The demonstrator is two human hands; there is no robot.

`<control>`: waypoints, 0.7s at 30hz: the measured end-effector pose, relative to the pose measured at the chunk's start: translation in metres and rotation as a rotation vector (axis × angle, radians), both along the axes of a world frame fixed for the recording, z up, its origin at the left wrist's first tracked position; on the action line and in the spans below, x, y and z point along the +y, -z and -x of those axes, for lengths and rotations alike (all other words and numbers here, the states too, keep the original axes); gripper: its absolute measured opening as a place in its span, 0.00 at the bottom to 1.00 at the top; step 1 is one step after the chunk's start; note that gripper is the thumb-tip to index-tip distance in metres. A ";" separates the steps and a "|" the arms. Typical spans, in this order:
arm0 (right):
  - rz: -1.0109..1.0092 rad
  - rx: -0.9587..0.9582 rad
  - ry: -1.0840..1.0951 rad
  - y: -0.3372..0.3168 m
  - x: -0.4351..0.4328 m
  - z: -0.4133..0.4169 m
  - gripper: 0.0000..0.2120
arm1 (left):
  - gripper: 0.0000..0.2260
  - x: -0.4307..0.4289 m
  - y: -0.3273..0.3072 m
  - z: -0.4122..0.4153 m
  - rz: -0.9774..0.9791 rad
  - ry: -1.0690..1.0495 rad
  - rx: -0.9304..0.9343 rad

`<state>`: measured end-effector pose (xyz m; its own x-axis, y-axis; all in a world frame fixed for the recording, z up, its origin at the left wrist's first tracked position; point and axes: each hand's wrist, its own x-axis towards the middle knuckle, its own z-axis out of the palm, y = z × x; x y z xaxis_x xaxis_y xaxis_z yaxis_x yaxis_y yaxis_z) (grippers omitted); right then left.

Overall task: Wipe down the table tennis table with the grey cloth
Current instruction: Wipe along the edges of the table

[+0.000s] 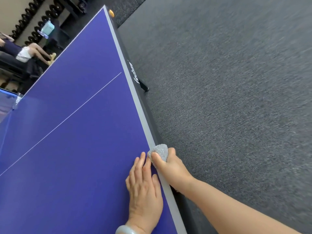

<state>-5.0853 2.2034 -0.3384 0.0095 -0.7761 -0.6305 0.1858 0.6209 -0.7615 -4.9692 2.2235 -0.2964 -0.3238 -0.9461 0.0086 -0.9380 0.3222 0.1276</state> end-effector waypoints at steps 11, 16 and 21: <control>0.036 -0.015 -0.009 0.001 0.007 0.001 0.19 | 0.23 -0.172 0.007 0.024 -0.036 -0.020 0.064; 0.222 0.067 0.022 0.002 -0.003 -0.005 0.33 | 0.24 -0.179 0.015 0.021 -0.020 -0.006 0.129; 0.329 0.028 0.084 0.012 -0.099 0.007 0.34 | 0.24 -0.180 0.012 0.020 -0.064 -0.021 0.156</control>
<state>-5.0920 2.1044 -0.3504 -0.0767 -0.9353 -0.3454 0.2016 0.3247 -0.9241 -4.9888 2.0432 -0.3087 -0.3033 -0.9529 -0.0036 -0.9118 0.2891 0.2915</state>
